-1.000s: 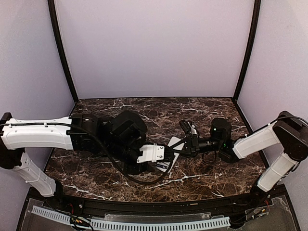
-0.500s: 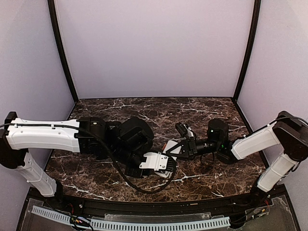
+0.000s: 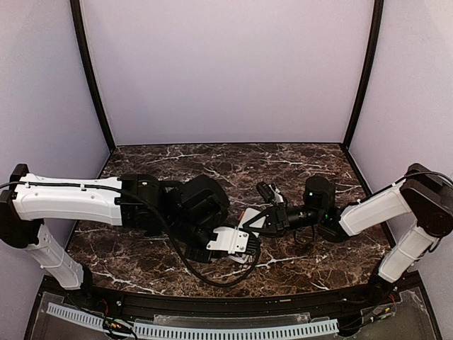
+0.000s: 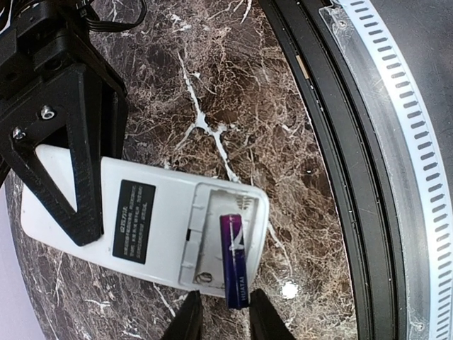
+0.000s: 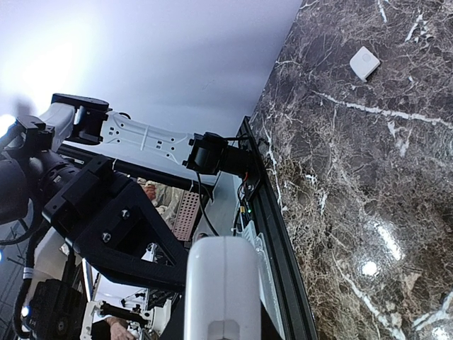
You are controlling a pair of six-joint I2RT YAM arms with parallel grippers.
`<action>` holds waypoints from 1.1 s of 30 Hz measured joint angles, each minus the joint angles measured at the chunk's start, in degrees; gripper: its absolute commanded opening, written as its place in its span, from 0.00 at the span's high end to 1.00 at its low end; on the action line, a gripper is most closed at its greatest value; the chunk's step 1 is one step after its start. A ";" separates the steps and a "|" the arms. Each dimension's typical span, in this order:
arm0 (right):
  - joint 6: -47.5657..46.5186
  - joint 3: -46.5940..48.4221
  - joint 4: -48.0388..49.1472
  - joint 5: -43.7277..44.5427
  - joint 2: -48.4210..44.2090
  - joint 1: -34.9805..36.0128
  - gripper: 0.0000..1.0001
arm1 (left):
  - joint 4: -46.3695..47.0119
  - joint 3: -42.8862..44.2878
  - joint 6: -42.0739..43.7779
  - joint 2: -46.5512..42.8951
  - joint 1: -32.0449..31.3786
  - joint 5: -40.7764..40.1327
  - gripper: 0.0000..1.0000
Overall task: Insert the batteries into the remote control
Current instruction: Pick up the battery from the battery compartment.
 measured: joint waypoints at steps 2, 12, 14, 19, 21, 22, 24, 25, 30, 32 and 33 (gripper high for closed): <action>0.04 0.00 0.11 -0.02 0.11 0.00 1.00 | -0.04 0.00 0.07 0.11 0.00 0.00 0.78; 0.66 0.00 1.36 -0.04 0.37 0.02 1.00 | -0.39 0.00 0.57 0.70 0.00 -0.02 0.85; 0.68 0.00 1.38 -0.04 0.37 0.02 1.00 | -0.44 0.00 0.74 0.70 0.00 -0.07 0.87; 0.83 0.00 1.44 -0.07 0.37 0.02 1.00 | -0.52 0.00 1.01 0.70 0.00 -0.07 0.93; 0.85 0.00 1.57 -0.09 0.48 0.02 1.00 | -0.55 0.00 1.18 0.70 0.00 -0.07 0.96; 0.85 0.00 1.75 -0.11 0.61 0.02 1.00 | -0.55 0.00 1.16 0.70 0.00 -0.07 0.97; 0.85 0.00 2.12 -0.17 0.76 0.02 1.00 | -0.52 0.00 1.14 0.70 0.00 -0.07 0.99; 0.85 0.00 2.32 -0.24 0.79 0.02 1.00 | -0.52 0.00 1.14 0.70 0.00 -0.04 0.99; 0.90 0.00 3.26 -0.44 0.98 0.02 1.00 | -0.44 -0.09 1.16 0.31 0.00 0.39 1.00; 1.03 0.00 4.11 -0.72 1.16 0.02 1.00 | -0.33 -0.24 1.18 -0.09 0.00 0.66 1.00; 1.07 0.00 4.44 -0.83 1.18 0.02 1.00 | -0.31 -0.24 1.20 -0.26 0.00 0.79 1.00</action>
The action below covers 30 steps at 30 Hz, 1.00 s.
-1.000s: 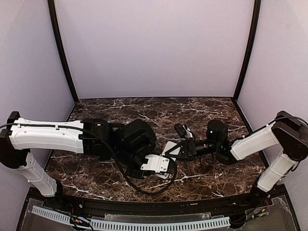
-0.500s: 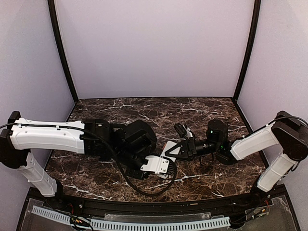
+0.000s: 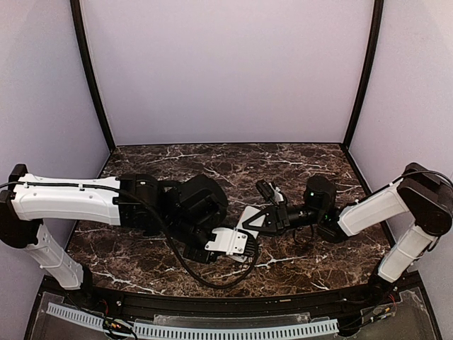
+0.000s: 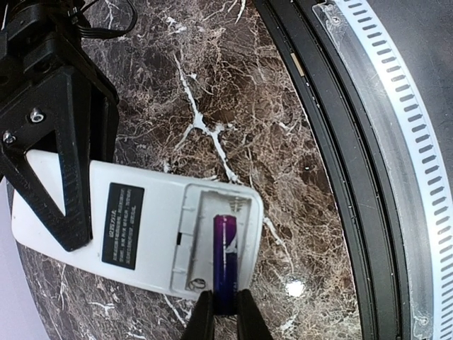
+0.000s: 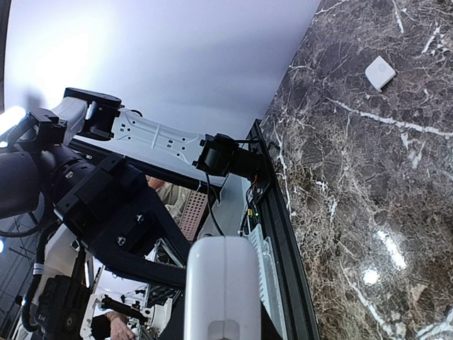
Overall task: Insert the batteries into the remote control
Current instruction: Pick up the battery from the battery compartment, then place the battery in the battery compartment.
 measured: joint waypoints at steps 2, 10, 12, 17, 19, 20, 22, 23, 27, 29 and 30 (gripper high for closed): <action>0.02 0.00 0.59 -0.15 0.00 0.00 1.00 | 0.24 -0.02 0.17 -0.31 0.00 0.28 1.00; 0.02 0.02 1.57 -0.42 0.11 0.55 1.00 | 1.27 -0.59 0.63 -0.96 0.00 2.78 1.00; 0.02 0.02 1.60 -0.46 0.24 0.66 1.00 | 1.27 -0.63 0.79 -0.96 0.00 3.04 1.00; 0.02 0.02 1.60 -0.44 0.33 0.70 1.00 | 1.25 -0.63 0.81 -0.96 0.00 2.82 1.00; -0.02 0.04 1.51 -0.31 0.33 0.70 1.00 | 1.20 -0.63 0.79 -0.96 0.00 2.23 1.00; -0.02 0.04 1.49 -0.24 0.33 0.70 1.00 | 1.18 -0.63 0.79 -0.96 0.00 1.92 1.00; -0.07 0.04 1.44 -0.09 0.33 0.70 1.00 | 0.98 -0.63 0.81 -0.96 0.00 1.36 1.00; -0.09 0.04 1.36 -0.07 0.33 0.70 1.00 | 0.70 -0.63 0.81 -0.96 0.00 1.05 1.00; -0.22 0.04 1.01 -0.02 0.33 0.70 1.00 | -0.57 -0.63 1.05 -0.96 0.00 0.50 1.00; -0.24 0.07 0.79 0.07 0.33 0.70 1.00 | -0.76 -0.63 1.27 -0.96 0.00 0.50 1.00; -0.24 0.07 0.63 0.11 0.33 0.70 1.00 | -0.87 -0.63 1.40 -0.96 0.00 0.50 1.00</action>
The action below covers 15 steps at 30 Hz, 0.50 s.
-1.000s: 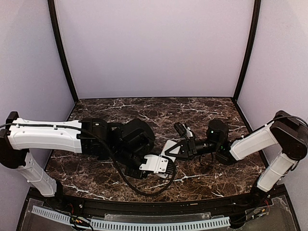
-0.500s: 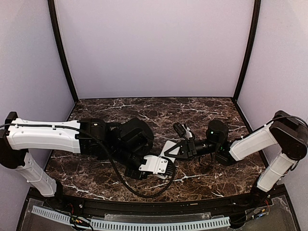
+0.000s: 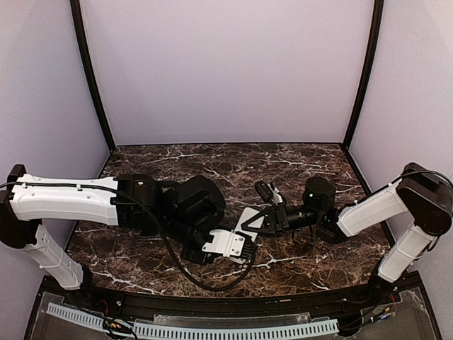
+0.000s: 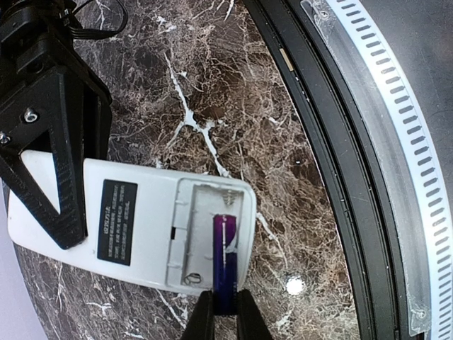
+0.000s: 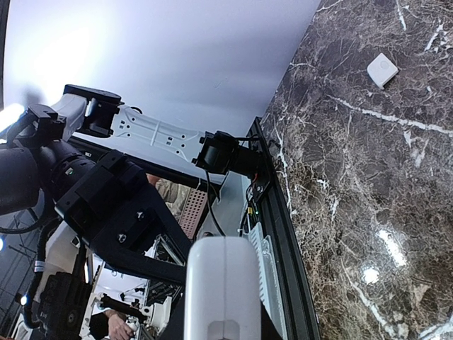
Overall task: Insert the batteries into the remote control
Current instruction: Place the battery in the battery compartment.
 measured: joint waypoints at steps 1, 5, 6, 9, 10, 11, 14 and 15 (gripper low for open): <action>0.00 0.00 -0.11 0.02 0.02 0.00 1.00 | -0.07 0.00 0.11 0.00 0.00 0.00 1.00; 0.00 0.04 -0.24 0.04 0.04 0.02 1.00 | -0.22 0.02 0.48 0.00 0.00 0.11 1.00; 0.00 0.04 -0.24 0.04 0.04 0.04 1.00 | -0.22 0.02 0.52 0.00 0.00 0.20 1.00; 0.00 0.26 -0.44 -0.02 0.07 0.09 1.00 | -0.26 0.11 0.72 0.09 -0.02 0.39 1.00; 0.00 0.37 -0.44 0.00 0.09 0.11 1.00 | -0.24 0.15 0.79 0.11 -0.02 0.42 1.00; 0.00 0.50 -0.44 0.00 0.15 0.13 1.00 | -0.31 0.33 0.85 0.22 -0.02 0.44 1.00; 0.00 0.61 -0.44 0.00 0.31 0.15 1.00 | -0.48 0.83 0.87 0.61 -0.15 0.48 1.00; 0.00 0.61 -0.44 -0.02 0.37 0.15 1.00 | -0.52 0.96 0.87 0.79 -0.24 0.46 1.00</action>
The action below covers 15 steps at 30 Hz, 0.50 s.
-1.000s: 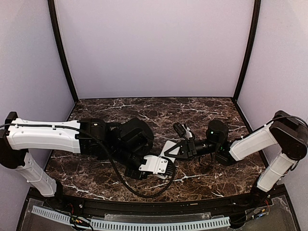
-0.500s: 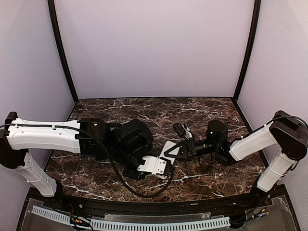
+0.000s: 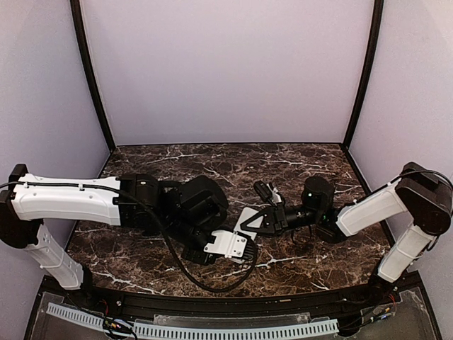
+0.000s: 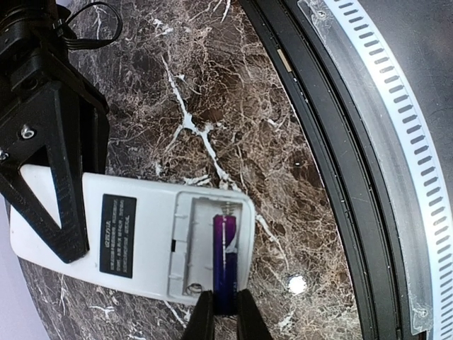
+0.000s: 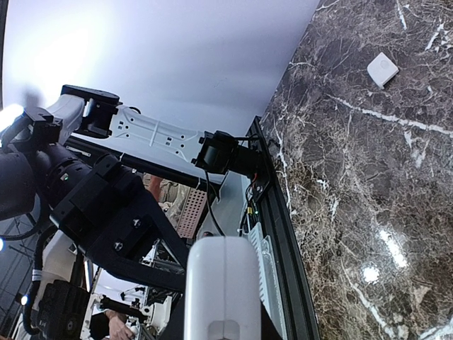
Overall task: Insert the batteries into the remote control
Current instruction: Place the battery in the battery compartment.
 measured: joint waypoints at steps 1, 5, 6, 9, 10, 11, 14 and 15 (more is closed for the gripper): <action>0.02 0.00 -0.02 0.02 0.07 0.00 1.00 | 0.02 0.11 0.00 0.20 -0.09 0.02 1.00; 0.00 0.00 -0.24 -0.11 0.31 0.02 1.00 | -0.07 0.57 0.04 1.05 -0.35 0.28 1.00; 0.00 0.00 -0.35 -0.17 0.31 0.02 1.00 | -0.07 0.59 0.07 1.09 -0.35 0.46 1.00; 0.00 0.00 -0.42 -0.26 0.31 0.13 1.00 | -0.20 0.66 0.22 1.14 -0.35 0.96 0.98; 0.00 0.00 -0.42 -0.33 0.31 0.20 1.00 | -0.24 0.66 0.26 1.14 -0.35 1.09 0.97; 0.00 0.00 -0.42 -0.37 0.31 0.24 1.00 | -0.28 0.66 0.26 1.14 -0.35 1.14 0.96; 0.00 0.00 -0.42 -0.37 0.31 0.28 1.00 | -0.31 0.66 0.26 1.16 -0.35 1.14 0.95; 0.00 0.00 -0.42 -0.35 0.31 0.28 1.00 | -0.31 0.66 0.26 1.16 -0.37 1.01 0.95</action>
